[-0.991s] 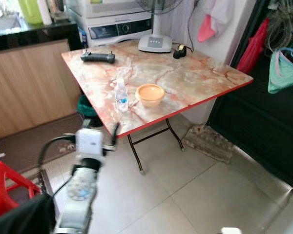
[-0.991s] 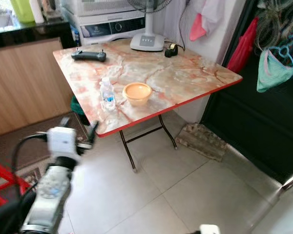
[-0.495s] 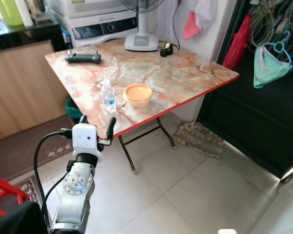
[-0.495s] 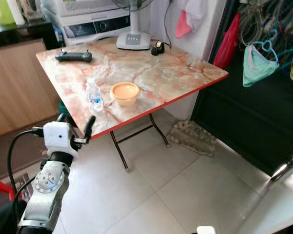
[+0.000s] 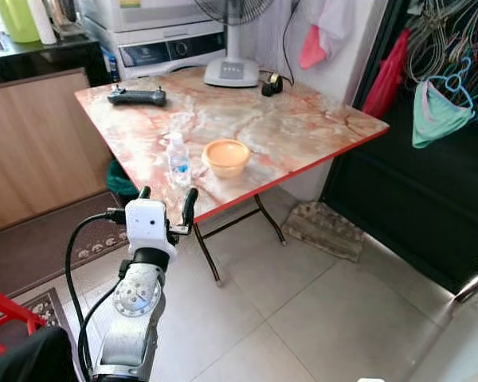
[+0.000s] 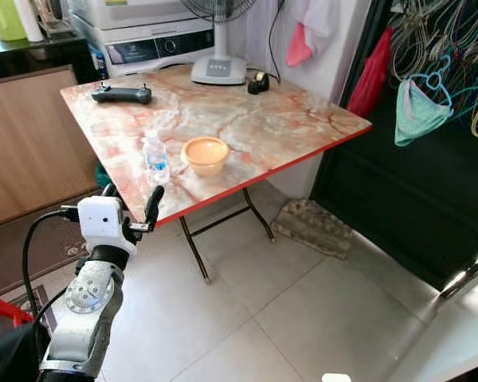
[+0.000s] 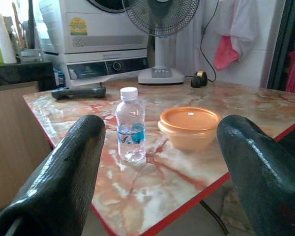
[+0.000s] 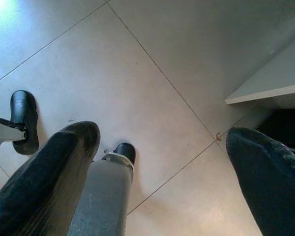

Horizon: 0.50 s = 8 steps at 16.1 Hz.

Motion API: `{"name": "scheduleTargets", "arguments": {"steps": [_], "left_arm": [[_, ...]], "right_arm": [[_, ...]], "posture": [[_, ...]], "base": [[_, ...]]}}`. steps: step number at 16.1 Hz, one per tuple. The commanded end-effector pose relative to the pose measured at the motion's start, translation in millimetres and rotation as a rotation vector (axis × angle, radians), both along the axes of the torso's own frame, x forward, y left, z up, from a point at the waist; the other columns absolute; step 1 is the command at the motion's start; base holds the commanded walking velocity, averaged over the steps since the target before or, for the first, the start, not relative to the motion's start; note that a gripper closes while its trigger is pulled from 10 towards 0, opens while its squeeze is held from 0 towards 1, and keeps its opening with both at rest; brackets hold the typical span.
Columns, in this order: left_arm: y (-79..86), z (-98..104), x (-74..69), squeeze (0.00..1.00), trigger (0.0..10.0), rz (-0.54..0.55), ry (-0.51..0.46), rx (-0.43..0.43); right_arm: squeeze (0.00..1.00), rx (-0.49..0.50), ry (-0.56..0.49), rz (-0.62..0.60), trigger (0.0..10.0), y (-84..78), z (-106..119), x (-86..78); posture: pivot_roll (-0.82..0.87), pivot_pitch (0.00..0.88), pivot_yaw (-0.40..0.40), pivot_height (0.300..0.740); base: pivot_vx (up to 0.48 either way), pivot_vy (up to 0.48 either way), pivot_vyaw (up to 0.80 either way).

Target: Restocking fridge

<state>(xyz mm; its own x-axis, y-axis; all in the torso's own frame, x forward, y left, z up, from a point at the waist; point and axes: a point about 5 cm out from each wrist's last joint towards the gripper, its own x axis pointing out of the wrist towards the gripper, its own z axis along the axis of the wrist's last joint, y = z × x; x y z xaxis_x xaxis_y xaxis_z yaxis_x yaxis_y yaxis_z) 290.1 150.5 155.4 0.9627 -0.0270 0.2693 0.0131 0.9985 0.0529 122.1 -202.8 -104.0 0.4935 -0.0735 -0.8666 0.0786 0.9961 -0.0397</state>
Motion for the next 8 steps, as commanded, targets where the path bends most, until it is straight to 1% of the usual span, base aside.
{"name": "scheduleTargets", "arguments": {"steps": [1,2,4,6,7,8], "left_arm": [[-3.2,3.6,0.2,0.0,10.0,-0.021,-0.002,-0.019],[-2.9,1.8,0.6,0.0,10.0,-0.03,0.009,-0.017],[-1.2,1.5,1.7,0.0,10.0,-0.016,0.013,-0.023],[-4.5,4.0,0.1,0.0,10.0,-0.01,0.007,-0.03],[-6.1,5.2,-1.8,0.0,10.0,-0.017,0.004,-0.026],[-6.2,5.9,-2.0,0.0,10.0,-0.02,0.003,-0.025]], "right_arm": [[0.0,-0.007,-0.001,-0.027,10.0,-5.1,0.3,-2.1],[0.0,-0.004,-0.003,-0.035,10.0,-6.1,0.0,-3.9],[0.0,-0.004,0.005,-0.026,10.0,-6.4,-0.5,-5.7],[0.0,-0.012,0.032,0.023,10.0,-5.5,-1.8,-8.8],[0.0,-0.012,0.032,0.024,10.0,-4.5,-2.2,-10.0],[0.0,-0.013,0.031,0.025,10.0,-4.1,-2.3,-10.3]], "posture": [[0.11,0.0,-0.009,0.74],[0.08,0.0,-0.01,0.74],[0.09,0.0,-0.025,0.74],[0.09,0.0,-0.025,0.74],[0.09,0.0,-0.023,0.74],[0.09,0.0,-0.021,0.74]], "base": [[0.0,0.0,0.0],[0.0,0.0,0.0],[0.311,0.0,0.0],[0.0,0.0,0.0],[0.0,0.0,0.0],[0.0,0.0,0.8]]}}
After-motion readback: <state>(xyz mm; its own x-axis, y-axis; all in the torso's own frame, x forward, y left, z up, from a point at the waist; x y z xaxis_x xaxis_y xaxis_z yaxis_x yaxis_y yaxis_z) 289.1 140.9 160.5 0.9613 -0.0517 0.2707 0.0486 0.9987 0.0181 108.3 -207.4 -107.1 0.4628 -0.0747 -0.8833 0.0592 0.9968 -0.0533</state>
